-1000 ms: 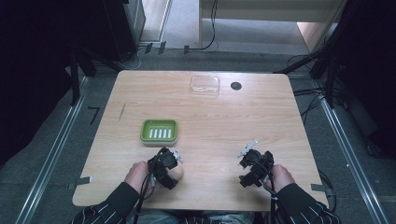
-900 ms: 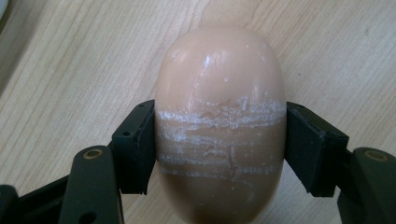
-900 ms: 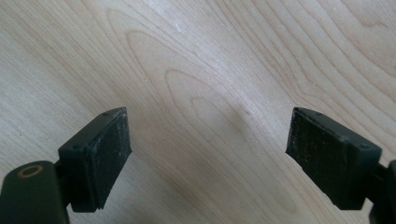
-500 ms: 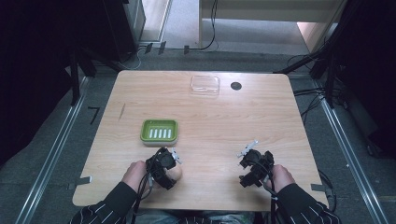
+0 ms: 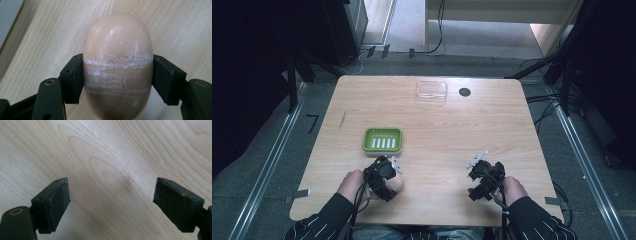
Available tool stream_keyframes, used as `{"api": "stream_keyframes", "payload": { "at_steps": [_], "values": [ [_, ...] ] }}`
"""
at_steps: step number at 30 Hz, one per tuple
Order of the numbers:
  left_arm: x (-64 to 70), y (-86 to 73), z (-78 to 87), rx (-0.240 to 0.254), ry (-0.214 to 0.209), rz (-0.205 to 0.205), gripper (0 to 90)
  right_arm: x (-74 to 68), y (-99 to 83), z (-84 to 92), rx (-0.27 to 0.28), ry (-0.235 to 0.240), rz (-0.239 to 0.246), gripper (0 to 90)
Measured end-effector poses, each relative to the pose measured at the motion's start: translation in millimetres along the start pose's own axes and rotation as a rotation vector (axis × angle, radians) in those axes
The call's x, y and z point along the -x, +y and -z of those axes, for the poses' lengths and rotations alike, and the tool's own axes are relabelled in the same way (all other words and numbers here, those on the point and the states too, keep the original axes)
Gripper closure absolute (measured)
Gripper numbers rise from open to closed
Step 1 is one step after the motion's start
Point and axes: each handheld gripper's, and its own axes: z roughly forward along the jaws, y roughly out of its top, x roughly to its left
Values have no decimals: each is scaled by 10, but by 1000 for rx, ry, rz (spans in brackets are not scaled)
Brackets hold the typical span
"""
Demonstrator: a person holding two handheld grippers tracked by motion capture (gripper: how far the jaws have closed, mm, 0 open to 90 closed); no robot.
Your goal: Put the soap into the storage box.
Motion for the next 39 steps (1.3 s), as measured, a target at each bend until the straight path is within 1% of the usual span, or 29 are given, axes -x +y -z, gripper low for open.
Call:
{"api": "stream_keyframes", "payload": {
  "at_steps": [12,17,18,19,20,21,25,28,35,39],
  "values": [
    [-86,-56,55,-7,-2,-22,334,-3,3,-3,0,0,-1,143],
    [-147,-84,95,-2,0,-24,334,-3,2,-4,0,2,-2,143],
    [-156,-89,108,2,1,-18,334,-6,4,-3,-2,2,-5,143],
    [-168,-93,117,6,0,-25,334,-6,4,-3,-2,2,-5,143],
    [-174,-96,121,10,-1,-16,334,-8,5,-3,-3,2,-6,143],
    [-187,-93,126,3,4,-26,334,-8,5,-3,-3,2,-6,143],
    [-233,-89,135,4,10,-26,334,-9,7,-3,-3,1,-5,143],
    [-278,-78,171,20,16,-29,334,-4,8,-5,-3,-1,-2,143],
    [-329,-49,208,30,16,-35,334,-7,6,-4,-2,1,-6,143],
    [-367,-36,228,29,18,-47,334,-7,7,-5,-4,0,-5,143]
  ]
}}
